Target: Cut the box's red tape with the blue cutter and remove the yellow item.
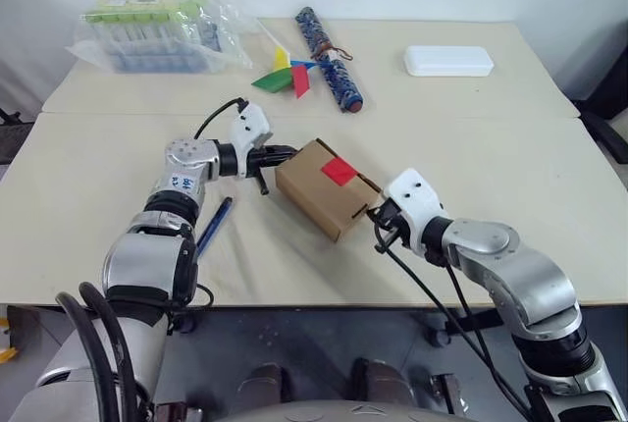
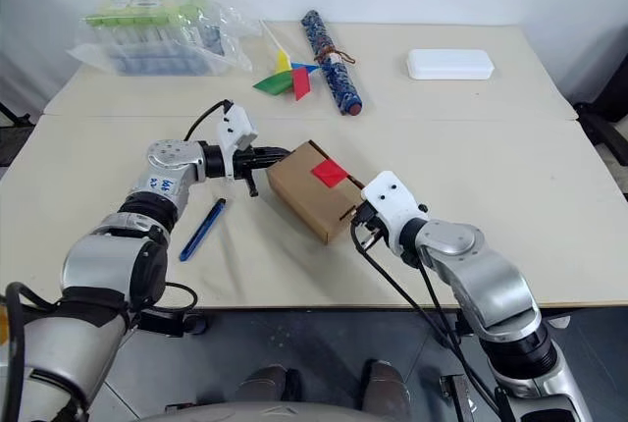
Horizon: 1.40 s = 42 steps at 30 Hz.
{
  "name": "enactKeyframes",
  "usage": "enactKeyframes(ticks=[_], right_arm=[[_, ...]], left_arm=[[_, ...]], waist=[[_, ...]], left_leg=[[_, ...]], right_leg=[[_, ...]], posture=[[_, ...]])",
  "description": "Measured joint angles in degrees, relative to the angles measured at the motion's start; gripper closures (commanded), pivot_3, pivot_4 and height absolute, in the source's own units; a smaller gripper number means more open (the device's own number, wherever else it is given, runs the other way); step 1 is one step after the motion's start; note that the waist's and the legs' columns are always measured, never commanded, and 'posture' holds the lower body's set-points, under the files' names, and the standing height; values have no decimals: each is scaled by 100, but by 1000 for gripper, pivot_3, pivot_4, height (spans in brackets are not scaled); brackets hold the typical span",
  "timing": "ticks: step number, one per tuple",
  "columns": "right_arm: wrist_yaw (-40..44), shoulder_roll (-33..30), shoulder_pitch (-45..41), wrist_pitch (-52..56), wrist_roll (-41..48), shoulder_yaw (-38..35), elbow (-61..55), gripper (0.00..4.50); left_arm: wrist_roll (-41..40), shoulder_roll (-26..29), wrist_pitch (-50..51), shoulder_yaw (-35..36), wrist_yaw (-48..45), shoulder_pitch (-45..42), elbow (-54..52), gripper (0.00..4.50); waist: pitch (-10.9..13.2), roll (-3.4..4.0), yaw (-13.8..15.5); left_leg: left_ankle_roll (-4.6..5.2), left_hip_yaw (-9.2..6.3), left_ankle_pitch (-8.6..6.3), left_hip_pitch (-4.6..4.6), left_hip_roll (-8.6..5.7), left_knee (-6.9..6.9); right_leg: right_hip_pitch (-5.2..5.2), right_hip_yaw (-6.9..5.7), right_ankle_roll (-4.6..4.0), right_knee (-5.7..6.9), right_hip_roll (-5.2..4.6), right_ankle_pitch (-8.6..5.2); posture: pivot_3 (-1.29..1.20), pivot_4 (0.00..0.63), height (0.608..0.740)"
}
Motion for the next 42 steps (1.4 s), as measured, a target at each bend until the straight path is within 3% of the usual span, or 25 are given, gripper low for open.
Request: enactKeyframes(ticks=[17,42], right_arm=[[518,-906,-320,501,127,-113,136,4500],[652,-1215,11,763,273,-114,-292,4500]], left_arm=[[7,-225,62,-96,-502,314,-257,4464],[11,-547,54,-85,-307,329,-276,4464]], waist=[[-1,-2,17],[-3,-6,35]], left_leg=[[4,-2,-2,-2,-4,4],[7,-7,-4,-1,-8,7]], right_leg=[[2,0,2,-1,-4,1],[7,-2,4,-2,-7,2]], posture=[[0,150,740],[0,150,740]])
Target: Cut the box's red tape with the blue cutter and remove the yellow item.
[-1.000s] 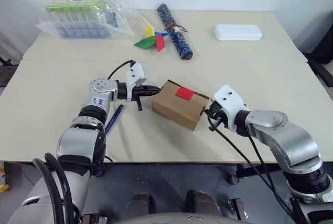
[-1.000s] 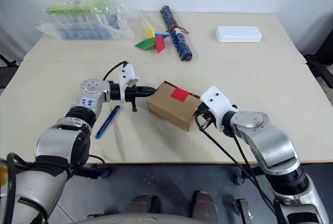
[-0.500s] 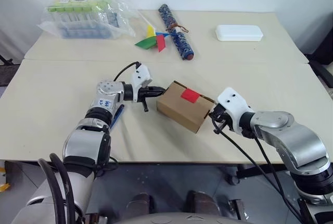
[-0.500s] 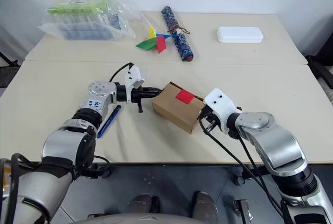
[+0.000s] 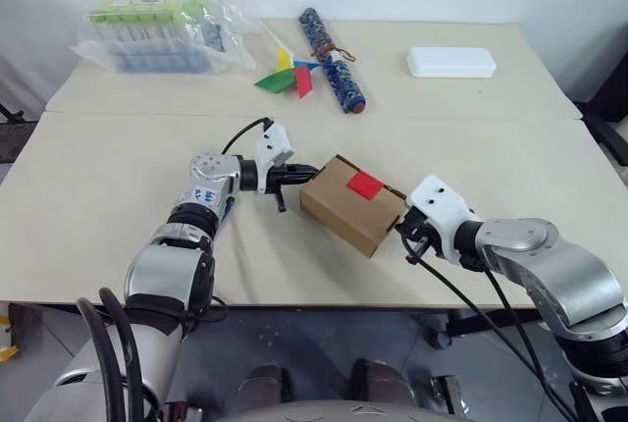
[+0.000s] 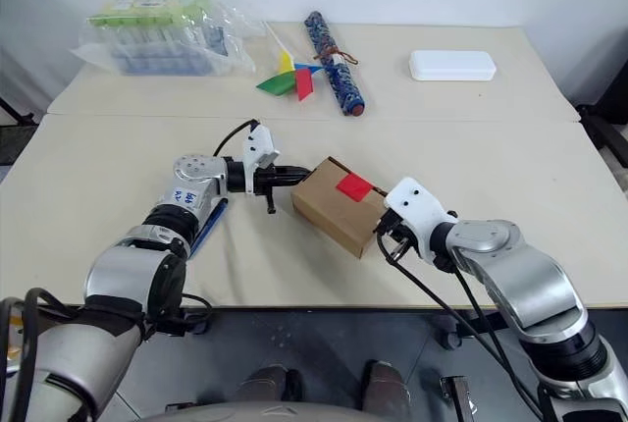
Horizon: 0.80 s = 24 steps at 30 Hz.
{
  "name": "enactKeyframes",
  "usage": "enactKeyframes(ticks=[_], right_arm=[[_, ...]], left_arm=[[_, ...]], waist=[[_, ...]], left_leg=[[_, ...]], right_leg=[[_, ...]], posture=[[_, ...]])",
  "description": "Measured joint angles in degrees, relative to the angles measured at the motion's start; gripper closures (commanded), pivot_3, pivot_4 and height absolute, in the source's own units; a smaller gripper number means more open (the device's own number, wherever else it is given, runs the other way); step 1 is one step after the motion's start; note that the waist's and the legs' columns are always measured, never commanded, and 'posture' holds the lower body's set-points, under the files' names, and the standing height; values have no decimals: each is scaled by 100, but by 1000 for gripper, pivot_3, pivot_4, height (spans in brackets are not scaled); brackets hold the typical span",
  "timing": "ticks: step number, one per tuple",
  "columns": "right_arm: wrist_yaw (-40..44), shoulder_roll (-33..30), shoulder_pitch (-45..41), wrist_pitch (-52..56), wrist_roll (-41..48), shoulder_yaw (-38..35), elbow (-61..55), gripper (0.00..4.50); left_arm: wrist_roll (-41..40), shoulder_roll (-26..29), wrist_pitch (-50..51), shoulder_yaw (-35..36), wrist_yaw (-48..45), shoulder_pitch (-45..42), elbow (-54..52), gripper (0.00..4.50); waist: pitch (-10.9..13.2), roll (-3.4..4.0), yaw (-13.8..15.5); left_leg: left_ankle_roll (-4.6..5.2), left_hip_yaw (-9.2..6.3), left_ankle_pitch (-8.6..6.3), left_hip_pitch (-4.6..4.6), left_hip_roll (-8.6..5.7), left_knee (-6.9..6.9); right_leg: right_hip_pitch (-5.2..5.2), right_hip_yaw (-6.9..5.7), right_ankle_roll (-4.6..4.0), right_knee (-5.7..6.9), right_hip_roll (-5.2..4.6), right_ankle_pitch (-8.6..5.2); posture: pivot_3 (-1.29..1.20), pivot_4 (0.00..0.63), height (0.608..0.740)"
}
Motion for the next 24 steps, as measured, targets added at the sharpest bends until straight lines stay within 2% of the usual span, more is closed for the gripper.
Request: enactKeyframes(ticks=[10,22,23,24], right_arm=[[149,-373,24,-12,114,-89,-10,4500],[168,-842,372,-129,222,-698,-127,4500],[171,-884,386,-237,214,-803,-106,4333],[201,-935,406,-461,199,-907,-28,4125]], left_arm=[[26,-38,-4,-38,142,-80,32,4464],[25,369,12,10,381,-237,74,4464],[24,461,39,18,390,-258,75,4495],[19,541,127,32,393,-318,82,4300]], waist=[[1,-2,19],[3,-5,-16],[3,-5,-18],[4,-7,-19]], left_leg=[[1,1,-1,-5,-2,1],[1,1,-1,-7,-2,1],[1,1,-1,-7,-1,1],[1,2,-1,-7,-1,1]], right_leg=[[-2,0,1,-6,-1,0],[-2,-1,1,-8,-1,1],[-3,0,1,-8,-1,1],[-3,-1,1,-8,-1,0]], posture=[[0,150,740],[0,150,740],[0,150,740],[0,150,740]])
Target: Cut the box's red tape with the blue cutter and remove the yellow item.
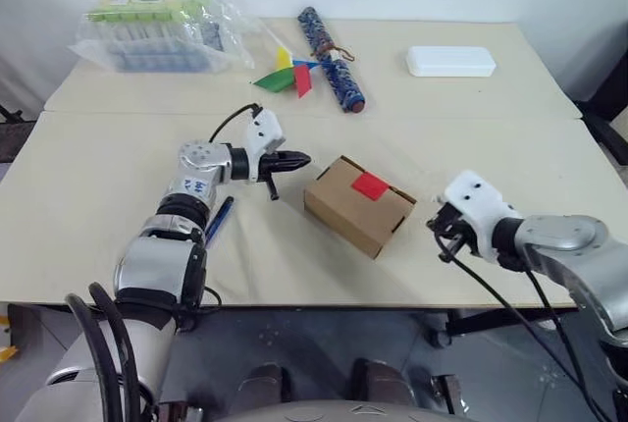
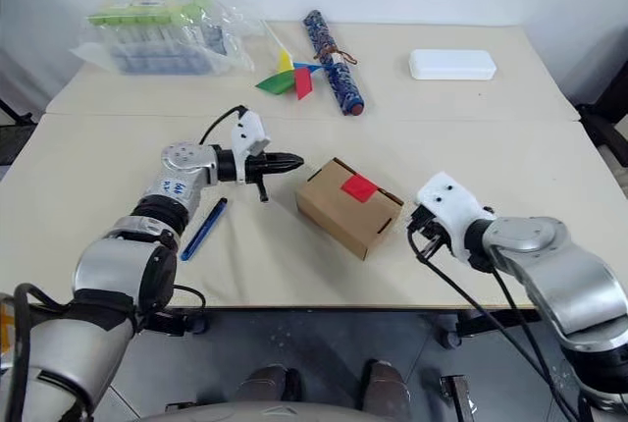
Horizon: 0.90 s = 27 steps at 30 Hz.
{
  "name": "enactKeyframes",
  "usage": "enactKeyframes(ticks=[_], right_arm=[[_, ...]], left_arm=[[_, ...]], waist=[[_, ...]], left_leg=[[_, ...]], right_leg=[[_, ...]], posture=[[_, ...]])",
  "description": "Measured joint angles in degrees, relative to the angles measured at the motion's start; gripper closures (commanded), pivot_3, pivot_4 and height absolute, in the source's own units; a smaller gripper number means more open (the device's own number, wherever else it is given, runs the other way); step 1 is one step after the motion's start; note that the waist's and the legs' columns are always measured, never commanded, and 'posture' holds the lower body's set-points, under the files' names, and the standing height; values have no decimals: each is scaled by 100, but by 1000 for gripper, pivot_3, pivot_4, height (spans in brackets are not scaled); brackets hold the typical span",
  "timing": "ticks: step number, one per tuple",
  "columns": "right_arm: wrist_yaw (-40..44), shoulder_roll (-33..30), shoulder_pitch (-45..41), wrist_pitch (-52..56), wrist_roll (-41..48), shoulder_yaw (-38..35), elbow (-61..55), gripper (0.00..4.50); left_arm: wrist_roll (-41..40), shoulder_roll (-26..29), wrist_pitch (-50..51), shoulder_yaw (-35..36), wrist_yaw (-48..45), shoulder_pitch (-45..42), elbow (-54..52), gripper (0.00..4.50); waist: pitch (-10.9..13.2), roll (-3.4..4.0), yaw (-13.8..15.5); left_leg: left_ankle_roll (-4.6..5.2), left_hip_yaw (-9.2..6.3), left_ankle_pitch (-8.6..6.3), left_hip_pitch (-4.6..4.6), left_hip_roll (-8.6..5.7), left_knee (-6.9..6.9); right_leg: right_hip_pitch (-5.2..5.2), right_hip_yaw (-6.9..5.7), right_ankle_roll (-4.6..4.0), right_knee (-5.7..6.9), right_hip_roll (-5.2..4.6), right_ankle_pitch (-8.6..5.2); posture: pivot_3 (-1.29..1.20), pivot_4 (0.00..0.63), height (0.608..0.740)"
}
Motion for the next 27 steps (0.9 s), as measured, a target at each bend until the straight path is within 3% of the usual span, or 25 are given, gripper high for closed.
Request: enactKeyframes(ticks=[2,6,12,13,15,20,27], right_arm=[[142,-182,68,-396,-42,-212,224,3631],[405,-499,246,-1189,-175,-499,748,2221],[1104,-246,-190,-2566,0,-697,1830,163],[1217,-215,-287,-2773,27,-713,1972,0],[1528,-112,-531,-3169,121,-712,2270,0],[2195,50,-1121,-3701,215,-481,2916,0],[2627,719,-1811,-3919,212,50,3501,0]], left_arm=[[-23,185,168,71,68,-138,-3,3899],[-50,693,484,206,108,-263,-31,2671],[-303,1394,1420,429,84,83,-783,829],[-370,1520,1610,484,89,199,-1051,481],[-551,1779,2144,639,154,648,-1932,50],[-960,2111,3764,1177,724,2246,-4387,50],[-1655,1415,5615,2189,2214,4461,-8130,50]], waist=[[1,-1,-2],[1,-1,-11],[6,-10,-70],[6,-10,-76],[6,-10,-97],[6,-10,-152],[7,-11,-103]], left_leg=[[0,2,0,0,0,0],[2,3,-1,4,0,-4],[1,5,-1,6,3,-5],[1,3,-1,6,4,-5],[1,1,-1,10,4,-6],[1,-10,-1,14,7,-2],[0,-50,-1,18,39,4]], right_leg=[[0,1,0,-1,0,0],[0,1,1,-1,0,0],[-1,3,1,1,1,1],[-1,2,1,4,1,0],[0,4,1,6,0,0],[4,9,3,12,0,2],[12,14,3,16,0,2]], posture=[[0,150,740],[0,150,740],[0,150,740],[0,150,740],[0,150,740],[0,150,740],[0,150,740]])
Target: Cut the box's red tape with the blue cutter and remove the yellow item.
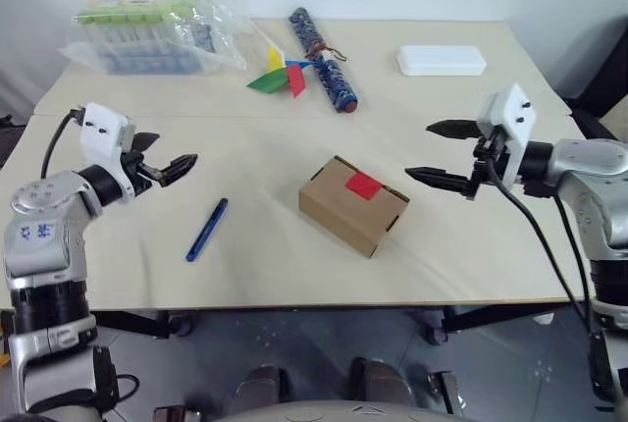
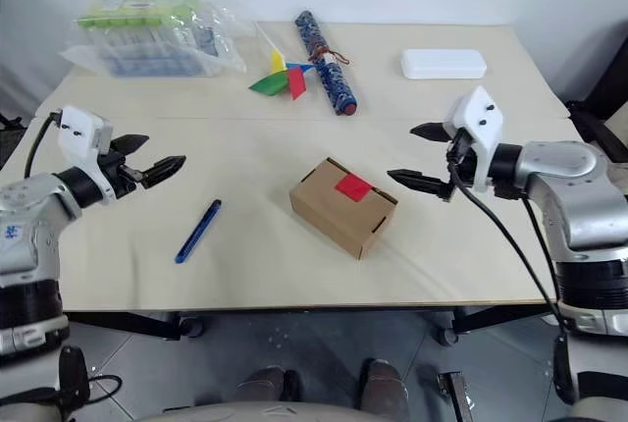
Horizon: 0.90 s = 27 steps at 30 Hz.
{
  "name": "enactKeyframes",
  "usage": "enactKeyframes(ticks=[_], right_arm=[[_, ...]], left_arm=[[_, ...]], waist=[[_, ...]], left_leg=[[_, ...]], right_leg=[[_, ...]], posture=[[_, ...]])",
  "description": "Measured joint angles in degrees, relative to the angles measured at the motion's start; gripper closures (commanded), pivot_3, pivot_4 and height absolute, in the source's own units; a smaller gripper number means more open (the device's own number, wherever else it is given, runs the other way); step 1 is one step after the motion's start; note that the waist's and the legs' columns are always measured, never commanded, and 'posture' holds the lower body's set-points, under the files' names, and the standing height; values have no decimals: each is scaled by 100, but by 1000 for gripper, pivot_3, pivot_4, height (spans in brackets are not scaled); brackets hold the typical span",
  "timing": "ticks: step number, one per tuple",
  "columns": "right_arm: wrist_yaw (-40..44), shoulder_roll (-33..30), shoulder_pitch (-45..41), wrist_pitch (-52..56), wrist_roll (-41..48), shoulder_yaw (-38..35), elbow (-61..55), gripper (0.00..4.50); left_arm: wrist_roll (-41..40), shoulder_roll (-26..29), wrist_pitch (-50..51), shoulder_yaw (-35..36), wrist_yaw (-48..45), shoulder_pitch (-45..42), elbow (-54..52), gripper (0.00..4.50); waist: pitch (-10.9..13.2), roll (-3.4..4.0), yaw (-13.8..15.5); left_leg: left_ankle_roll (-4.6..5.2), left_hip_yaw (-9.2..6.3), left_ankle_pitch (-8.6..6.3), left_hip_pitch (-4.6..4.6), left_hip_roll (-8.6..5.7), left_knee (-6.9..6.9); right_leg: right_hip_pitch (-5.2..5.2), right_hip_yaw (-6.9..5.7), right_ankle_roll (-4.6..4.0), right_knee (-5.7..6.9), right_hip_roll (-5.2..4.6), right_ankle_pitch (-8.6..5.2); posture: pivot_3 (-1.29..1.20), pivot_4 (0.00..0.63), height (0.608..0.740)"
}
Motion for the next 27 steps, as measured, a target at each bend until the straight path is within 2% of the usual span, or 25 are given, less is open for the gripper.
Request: enactKeyframes(ticks=[4,6,11,16,27], right_arm=[[302,230,-308,-43,-61,317,251,0],[399,363,-513,-120,-96,431,423,0],[594,499,-726,-161,-152,551,651,0],[863,503,-755,-101,-225,698,698,0],[1032,479,-895,16,-260,753,675,0]], left_arm=[[-318,-618,809,146,616,1129,-1597,50],[-395,-779,1306,155,980,1382,-2106,50],[-422,-1020,1749,221,1546,1814,-2807,50],[-406,-1092,1830,-22,1690,2729,-3032,50],[-372,-1061,1766,-615,2012,2632,-2931,50]], waist=[[0,0,30],[0,0,78],[0,0,113],[0,1,91],[-3,5,118]], left_leg=[[-3,1,0,2,5,1],[-8,1,3,3,6,3],[-9,0,3,4,4,4],[-13,4,0,4,6,0],[-14,5,2,7,6,3]], right_leg=[[1,2,-1,-3,4,0],[1,5,-3,-1,6,0],[5,8,-4,-5,5,0],[0,7,-8,-6,12,-1],[4,11,-11,-5,7,-1]], posture=[[0,150,740],[0,150,740],[0,150,740],[0,150,740],[0,150,740]])
